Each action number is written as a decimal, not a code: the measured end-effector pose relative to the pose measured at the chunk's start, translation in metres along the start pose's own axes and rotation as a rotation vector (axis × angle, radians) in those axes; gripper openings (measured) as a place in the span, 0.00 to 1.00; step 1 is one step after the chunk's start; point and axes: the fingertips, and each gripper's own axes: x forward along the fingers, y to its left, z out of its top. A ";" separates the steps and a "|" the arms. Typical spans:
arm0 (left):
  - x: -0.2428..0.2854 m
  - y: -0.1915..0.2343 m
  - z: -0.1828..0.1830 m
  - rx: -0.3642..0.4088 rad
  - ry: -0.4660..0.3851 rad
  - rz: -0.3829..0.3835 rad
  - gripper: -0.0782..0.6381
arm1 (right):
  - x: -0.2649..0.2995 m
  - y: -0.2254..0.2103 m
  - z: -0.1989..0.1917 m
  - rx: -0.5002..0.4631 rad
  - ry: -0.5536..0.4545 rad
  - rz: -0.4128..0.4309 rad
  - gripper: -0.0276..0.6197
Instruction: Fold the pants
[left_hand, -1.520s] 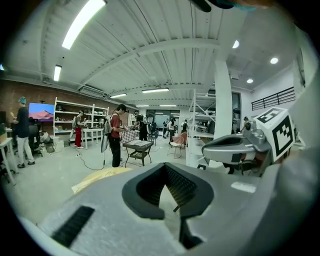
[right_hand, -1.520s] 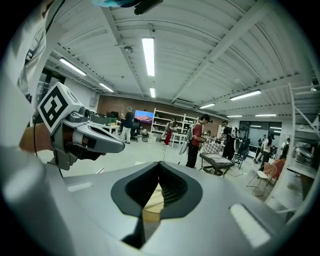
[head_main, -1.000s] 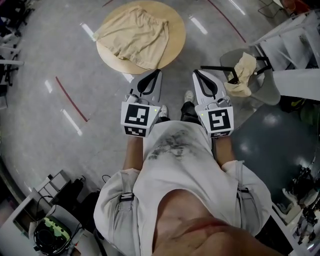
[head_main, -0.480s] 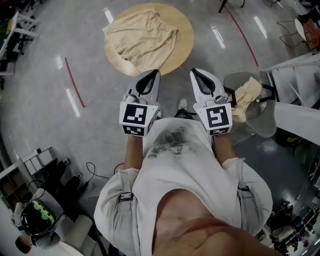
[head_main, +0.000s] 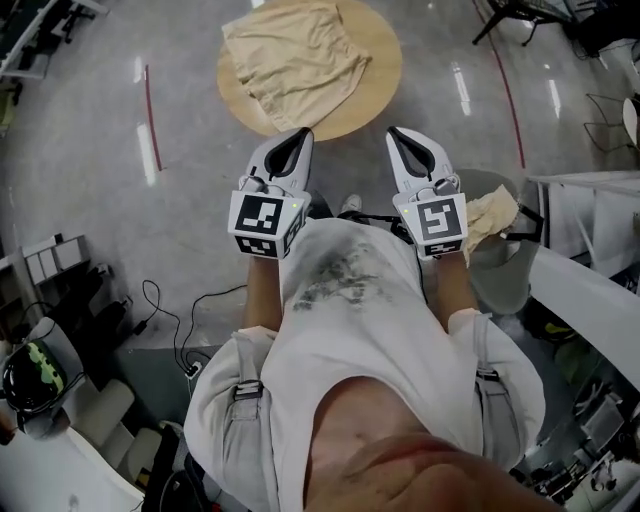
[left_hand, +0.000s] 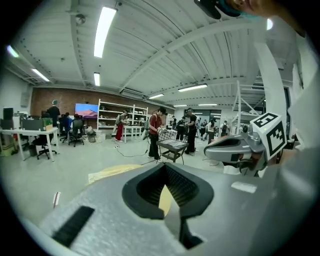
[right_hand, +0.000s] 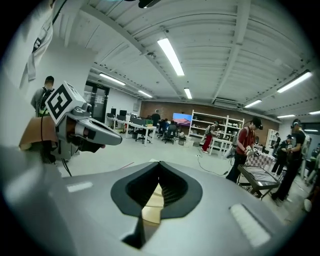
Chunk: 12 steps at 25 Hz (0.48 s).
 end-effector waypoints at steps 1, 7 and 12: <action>0.003 0.001 -0.003 0.003 -0.001 0.011 0.12 | 0.003 -0.004 -0.004 -0.008 0.001 0.011 0.06; 0.014 0.019 -0.015 -0.026 -0.021 0.057 0.12 | 0.034 -0.015 -0.015 -0.050 0.014 0.054 0.06; 0.035 0.050 -0.026 -0.040 -0.024 0.070 0.12 | 0.079 -0.020 -0.020 -0.080 0.026 0.070 0.06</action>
